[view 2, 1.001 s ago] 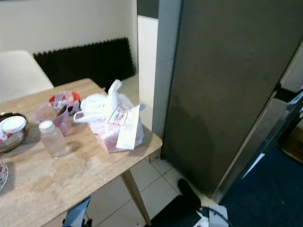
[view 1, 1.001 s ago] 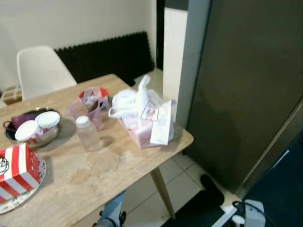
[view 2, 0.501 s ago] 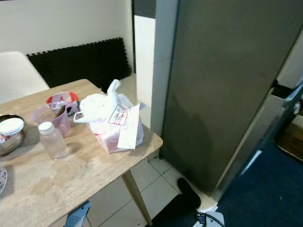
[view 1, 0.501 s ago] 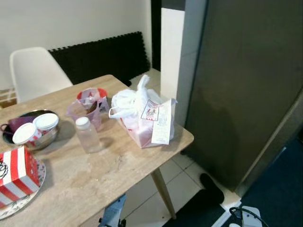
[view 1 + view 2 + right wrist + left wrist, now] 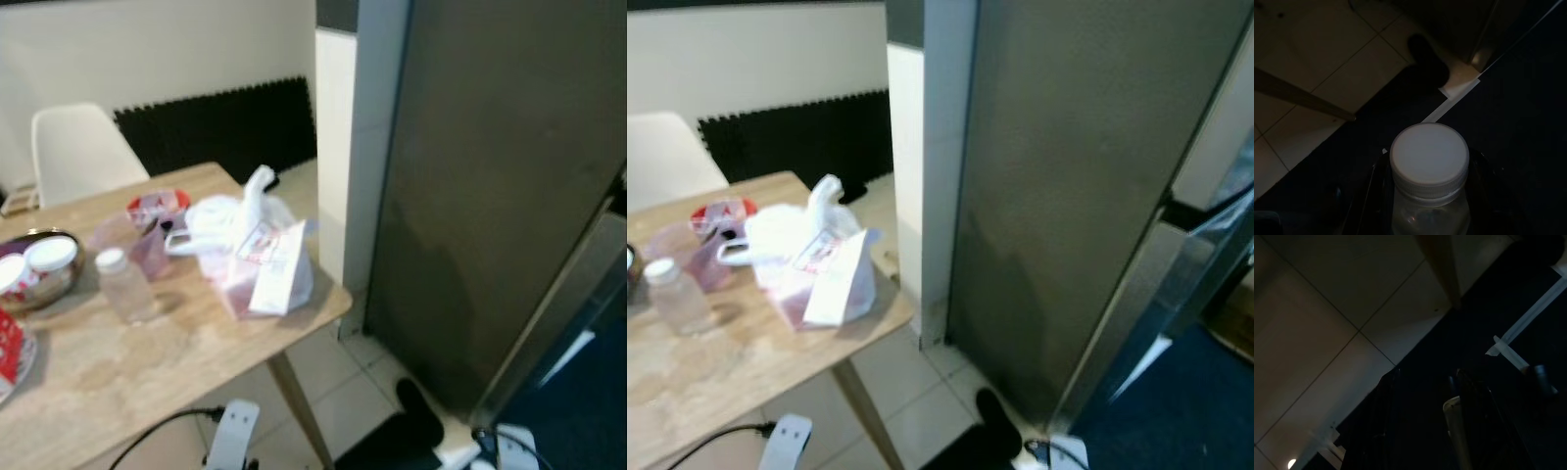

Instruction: Restocking fridge

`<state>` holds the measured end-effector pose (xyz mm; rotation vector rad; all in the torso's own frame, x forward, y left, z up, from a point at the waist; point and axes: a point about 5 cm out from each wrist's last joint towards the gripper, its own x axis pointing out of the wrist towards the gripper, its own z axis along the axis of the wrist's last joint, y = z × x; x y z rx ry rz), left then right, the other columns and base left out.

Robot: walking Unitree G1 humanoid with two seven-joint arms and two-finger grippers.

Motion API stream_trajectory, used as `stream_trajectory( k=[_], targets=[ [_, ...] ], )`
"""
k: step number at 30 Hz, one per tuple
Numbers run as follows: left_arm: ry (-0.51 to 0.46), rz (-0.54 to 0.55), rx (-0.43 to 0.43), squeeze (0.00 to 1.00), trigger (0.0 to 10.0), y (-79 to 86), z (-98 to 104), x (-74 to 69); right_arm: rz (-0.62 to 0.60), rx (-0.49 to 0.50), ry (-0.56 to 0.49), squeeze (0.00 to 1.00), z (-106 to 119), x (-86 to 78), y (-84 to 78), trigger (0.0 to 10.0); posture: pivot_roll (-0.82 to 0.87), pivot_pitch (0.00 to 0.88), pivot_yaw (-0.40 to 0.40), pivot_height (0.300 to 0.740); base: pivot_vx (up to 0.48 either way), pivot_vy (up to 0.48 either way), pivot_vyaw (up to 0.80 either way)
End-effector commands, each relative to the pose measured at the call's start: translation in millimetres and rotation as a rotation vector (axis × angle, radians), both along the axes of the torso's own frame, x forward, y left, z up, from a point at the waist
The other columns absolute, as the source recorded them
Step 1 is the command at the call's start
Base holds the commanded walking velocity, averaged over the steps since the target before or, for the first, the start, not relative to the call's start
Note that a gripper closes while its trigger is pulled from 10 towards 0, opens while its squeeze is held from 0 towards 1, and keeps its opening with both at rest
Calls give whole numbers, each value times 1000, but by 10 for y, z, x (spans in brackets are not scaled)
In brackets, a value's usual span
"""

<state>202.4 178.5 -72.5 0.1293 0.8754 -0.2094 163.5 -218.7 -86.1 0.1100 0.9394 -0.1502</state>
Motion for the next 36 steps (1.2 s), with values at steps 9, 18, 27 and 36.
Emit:
stream_trajectory(
  k=[9,18,27,36],
  targets=[
    [25,-6,1,0,10000,-5,-39,-67,9,-19,-18,0,24,36,-21,10000,-69,24,22,726,0,-480,0],
    [28,-7,3,0,10000,-1,-43,-75,23,-23,-28,0,36,72,2,10000,-66,25,24,726,0,-480,0],
    [28,-11,7,0,10000,5,-44,-77,29,-21,-39,0,46,103,29,10000,-70,28,27,726,0,-480,0],
    [25,-13,7,0,10000,1,-41,-72,42,-25,-47,0,60,122,19,10000,-73,25,26,726,0,-480,0]
  ],
)
